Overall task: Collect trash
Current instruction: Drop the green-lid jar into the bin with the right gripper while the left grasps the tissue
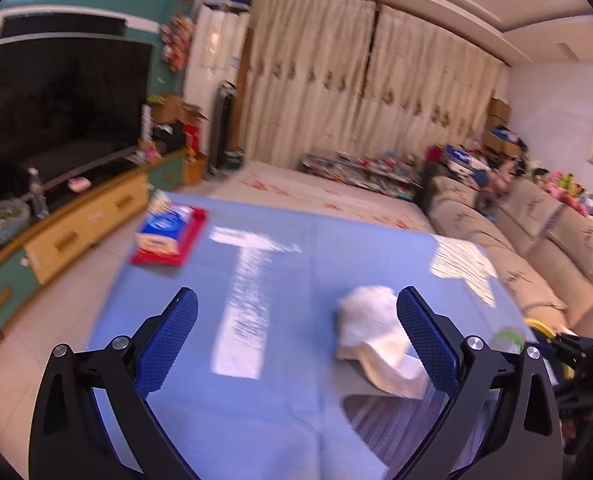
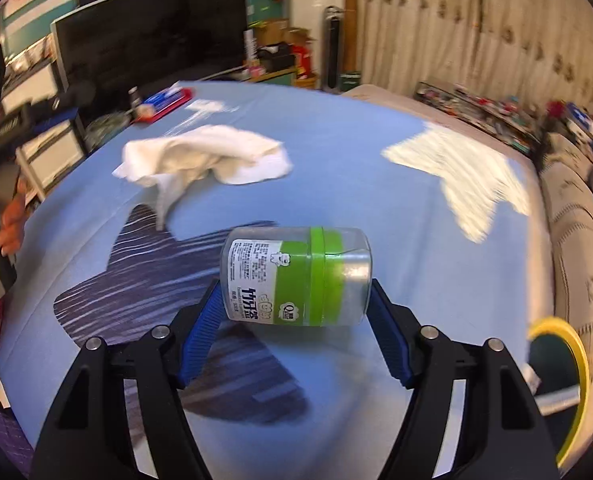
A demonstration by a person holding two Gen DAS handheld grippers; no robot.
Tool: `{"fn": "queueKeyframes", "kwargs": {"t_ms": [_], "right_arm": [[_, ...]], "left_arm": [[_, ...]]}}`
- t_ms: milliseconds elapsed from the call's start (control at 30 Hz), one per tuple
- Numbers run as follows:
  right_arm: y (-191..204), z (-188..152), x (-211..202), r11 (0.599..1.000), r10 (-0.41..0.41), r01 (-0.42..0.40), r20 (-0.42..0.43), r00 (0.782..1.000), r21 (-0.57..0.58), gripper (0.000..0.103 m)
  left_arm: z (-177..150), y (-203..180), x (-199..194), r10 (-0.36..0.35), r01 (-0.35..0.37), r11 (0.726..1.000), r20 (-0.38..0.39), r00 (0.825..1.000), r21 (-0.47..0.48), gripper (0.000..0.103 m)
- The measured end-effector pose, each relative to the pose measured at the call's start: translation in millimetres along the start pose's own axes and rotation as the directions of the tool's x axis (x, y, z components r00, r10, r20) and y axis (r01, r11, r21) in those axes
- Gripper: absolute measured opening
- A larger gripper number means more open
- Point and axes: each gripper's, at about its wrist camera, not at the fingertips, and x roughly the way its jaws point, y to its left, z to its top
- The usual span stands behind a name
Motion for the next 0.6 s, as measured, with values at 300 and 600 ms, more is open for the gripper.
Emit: {"fn": "queueKeyframes", "kwargs": {"t_ms": [300, 600], "right_arm": [[-153, -57, -38, 0.899, -0.313, 0.322, -0.080, 0.946, 0.296, 0.067], [-209, -94, -62, 0.807, -0.426, 0.428, -0.100, 0.899, 0.406, 0.069]], "left_arm": [[-10, -65, 66, -0.054, 0.103, 0.980, -0.274, 0.960, 0.169, 0.098], [-27, -92, 129, 0.046, 0.069, 0.960, -0.398, 0.916, 0.270, 0.068]]}}
